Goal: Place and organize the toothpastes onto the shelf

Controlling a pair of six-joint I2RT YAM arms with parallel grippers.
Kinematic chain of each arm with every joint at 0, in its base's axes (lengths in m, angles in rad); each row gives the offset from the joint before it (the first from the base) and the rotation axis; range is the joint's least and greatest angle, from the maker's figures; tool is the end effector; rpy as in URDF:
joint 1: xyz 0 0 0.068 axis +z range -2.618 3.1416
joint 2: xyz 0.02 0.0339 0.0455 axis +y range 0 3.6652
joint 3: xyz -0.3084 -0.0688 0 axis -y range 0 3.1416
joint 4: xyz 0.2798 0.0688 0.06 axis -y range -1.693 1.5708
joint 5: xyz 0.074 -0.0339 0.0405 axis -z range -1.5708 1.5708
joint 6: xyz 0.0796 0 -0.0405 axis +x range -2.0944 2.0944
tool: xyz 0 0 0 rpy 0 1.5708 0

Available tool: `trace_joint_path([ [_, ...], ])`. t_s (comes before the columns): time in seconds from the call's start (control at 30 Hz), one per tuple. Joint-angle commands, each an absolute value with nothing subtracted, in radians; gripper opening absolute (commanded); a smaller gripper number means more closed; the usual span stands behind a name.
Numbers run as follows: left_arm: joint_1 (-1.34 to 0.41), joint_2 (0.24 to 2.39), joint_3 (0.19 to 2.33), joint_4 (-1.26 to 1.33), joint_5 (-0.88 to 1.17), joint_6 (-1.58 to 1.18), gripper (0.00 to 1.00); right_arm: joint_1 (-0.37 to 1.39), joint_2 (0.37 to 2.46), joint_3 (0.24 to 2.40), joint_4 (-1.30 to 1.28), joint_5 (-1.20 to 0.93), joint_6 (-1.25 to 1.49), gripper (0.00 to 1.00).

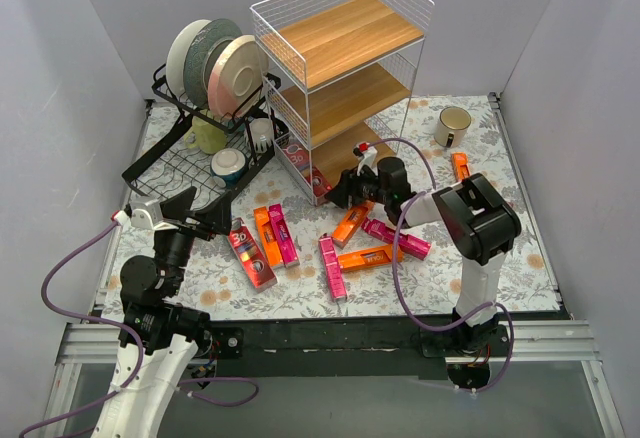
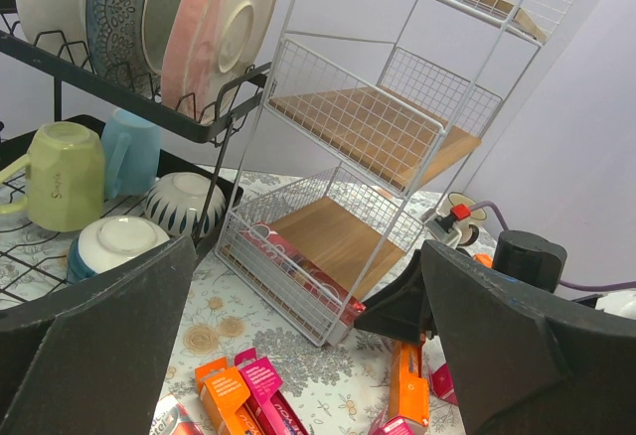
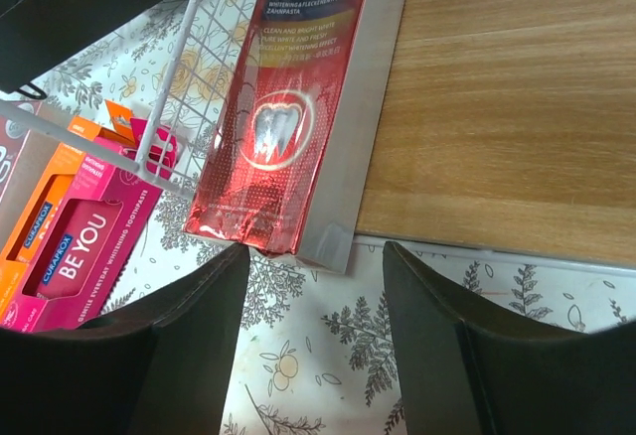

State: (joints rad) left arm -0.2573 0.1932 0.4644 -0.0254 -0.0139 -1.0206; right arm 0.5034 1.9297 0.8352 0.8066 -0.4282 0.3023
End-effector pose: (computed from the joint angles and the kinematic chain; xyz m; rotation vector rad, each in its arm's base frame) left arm 0.1162 -0.0294 0.3428 -0.5351 1.2997 -1.0666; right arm 0.3785 0.2462 0.1395 -0.5023 1.8767 0.9450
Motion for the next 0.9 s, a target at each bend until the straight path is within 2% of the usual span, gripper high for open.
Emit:
trace_joint_path([
  [0.0, -0.258, 0.196, 0.456, -0.028, -0.002, -1.008, 0.98, 0.512, 1.954, 0.893, 0.793, -0.417, 0.287, 0.62],
  [0.2, -0.256, 0.195, 0.457, -0.031, -0.002, -1.006, 0.98, 0.515, 1.950, 0.914, 0.781, -0.422, 0.284, 0.61],
  [0.3, -0.258, 0.196, 0.459, -0.031, -0.002, -1.006, 0.98, 0.518, 1.905, 0.882, 0.781, -0.417, 0.278, 0.64],
  [0.57, -0.259, 0.189, 0.460, -0.034, -0.011, -1.009, 0.98, 0.541, 1.606, 0.668, 0.735, -0.295, 0.236, 0.75],
  [0.67, -0.258, 0.186, 0.460, -0.035, -0.024, -1.012, 0.98, 0.589, 1.478, 0.591, 0.706, -0.218, 0.219, 0.80],
  [0.87, -0.259, 0.190, 0.465, -0.041, -0.055, -1.019, 0.98, 0.834, 1.332, 0.520, 0.609, 0.027, 0.186, 0.89],
])
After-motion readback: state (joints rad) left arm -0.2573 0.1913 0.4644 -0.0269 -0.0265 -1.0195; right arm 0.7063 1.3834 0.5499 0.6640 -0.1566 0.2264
